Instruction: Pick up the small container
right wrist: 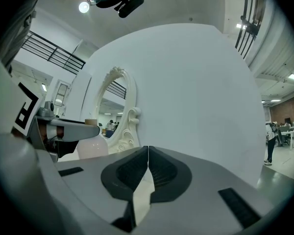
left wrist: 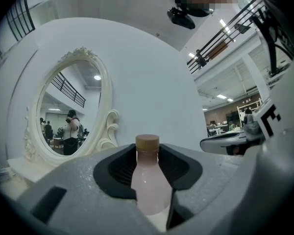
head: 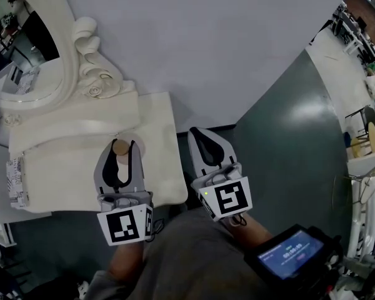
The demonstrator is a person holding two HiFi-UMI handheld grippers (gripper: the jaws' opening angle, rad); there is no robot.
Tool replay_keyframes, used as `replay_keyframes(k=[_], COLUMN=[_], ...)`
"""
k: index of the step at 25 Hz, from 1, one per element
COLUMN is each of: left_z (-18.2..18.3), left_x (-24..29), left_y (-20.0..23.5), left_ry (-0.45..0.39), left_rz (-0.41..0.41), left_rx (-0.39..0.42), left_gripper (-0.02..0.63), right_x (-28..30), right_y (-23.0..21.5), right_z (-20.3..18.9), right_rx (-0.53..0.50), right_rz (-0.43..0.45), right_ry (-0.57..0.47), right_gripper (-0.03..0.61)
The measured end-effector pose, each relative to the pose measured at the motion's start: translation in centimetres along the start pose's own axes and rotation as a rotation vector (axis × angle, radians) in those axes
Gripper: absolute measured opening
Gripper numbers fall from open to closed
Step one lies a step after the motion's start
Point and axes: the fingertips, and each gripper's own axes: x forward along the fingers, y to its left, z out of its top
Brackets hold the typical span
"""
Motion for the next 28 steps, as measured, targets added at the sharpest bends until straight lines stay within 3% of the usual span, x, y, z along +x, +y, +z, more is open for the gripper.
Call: replay_keyframes(k=[28], left_z=[0.14], left_x=[0.01], left_y=[-0.57], left_ry=[-0.003], left_rz=[-0.006], left_rx=[-0.003], left_gripper=[0.147], right_x=[-0.42], right_y=[-0.17], right_z=[0.13], right_rx=[-0.023], right_rz=[-0.001], right_ry=[-0.006], right_gripper=[0.014])
